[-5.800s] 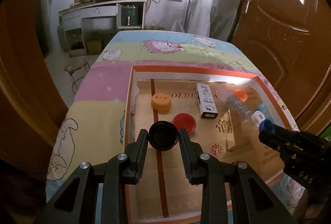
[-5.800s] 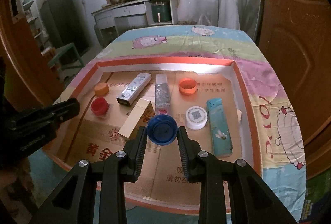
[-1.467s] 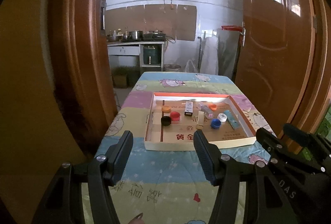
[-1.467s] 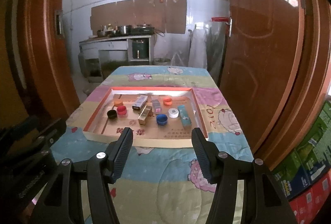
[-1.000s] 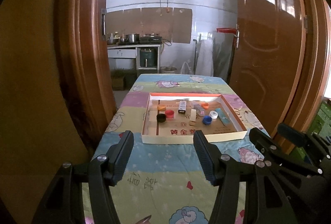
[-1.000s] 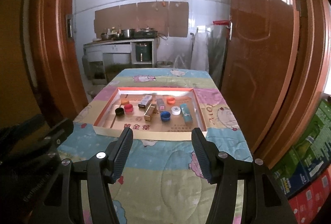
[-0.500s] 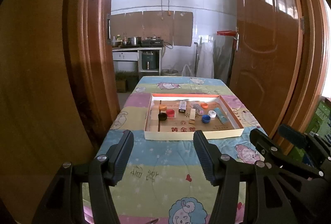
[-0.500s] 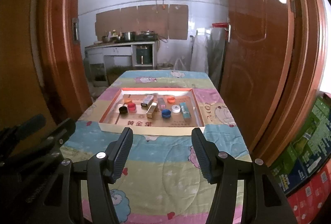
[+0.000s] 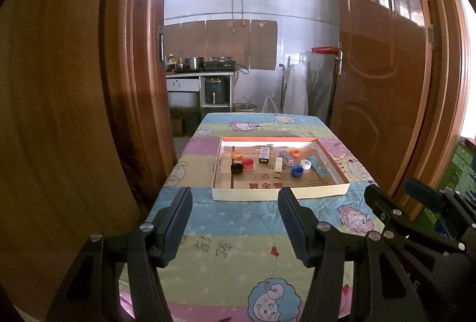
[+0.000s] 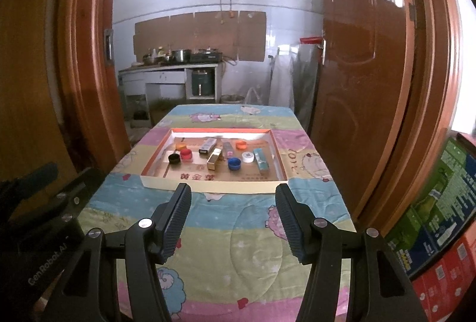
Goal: Organize rigid objects
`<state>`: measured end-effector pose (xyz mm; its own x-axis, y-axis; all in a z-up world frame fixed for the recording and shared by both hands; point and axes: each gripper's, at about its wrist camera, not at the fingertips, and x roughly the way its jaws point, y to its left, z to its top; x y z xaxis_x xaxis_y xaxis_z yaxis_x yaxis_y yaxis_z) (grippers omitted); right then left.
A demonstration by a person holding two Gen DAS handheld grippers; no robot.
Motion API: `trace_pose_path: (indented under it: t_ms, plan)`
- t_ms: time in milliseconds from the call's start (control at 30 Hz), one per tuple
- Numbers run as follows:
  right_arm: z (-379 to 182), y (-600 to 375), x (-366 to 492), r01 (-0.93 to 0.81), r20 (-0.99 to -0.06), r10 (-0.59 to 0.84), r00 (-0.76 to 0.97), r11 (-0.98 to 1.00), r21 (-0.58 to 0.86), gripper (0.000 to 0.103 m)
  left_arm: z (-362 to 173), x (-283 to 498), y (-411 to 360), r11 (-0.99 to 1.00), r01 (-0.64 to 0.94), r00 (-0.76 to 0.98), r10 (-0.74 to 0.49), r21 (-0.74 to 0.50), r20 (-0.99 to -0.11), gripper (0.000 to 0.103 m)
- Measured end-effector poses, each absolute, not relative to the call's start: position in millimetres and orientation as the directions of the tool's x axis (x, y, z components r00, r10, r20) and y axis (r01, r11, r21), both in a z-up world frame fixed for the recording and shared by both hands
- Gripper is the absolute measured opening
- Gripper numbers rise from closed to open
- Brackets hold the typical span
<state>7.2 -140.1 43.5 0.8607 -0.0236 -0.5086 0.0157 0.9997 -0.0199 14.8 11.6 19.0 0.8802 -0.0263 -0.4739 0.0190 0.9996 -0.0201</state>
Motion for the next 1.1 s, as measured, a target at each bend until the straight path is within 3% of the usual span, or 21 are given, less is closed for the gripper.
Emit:
trace_pose_path:
  t_ms: [1100]
  plan:
    - [43.9,-138.0,4.3,0.011,-0.509,-0.018,0.860,1.000,-0.017,0.061,20.8,11.2,12.4,1.000,0.022,0.881,-0.030,-0.021,-0.472,0.060]
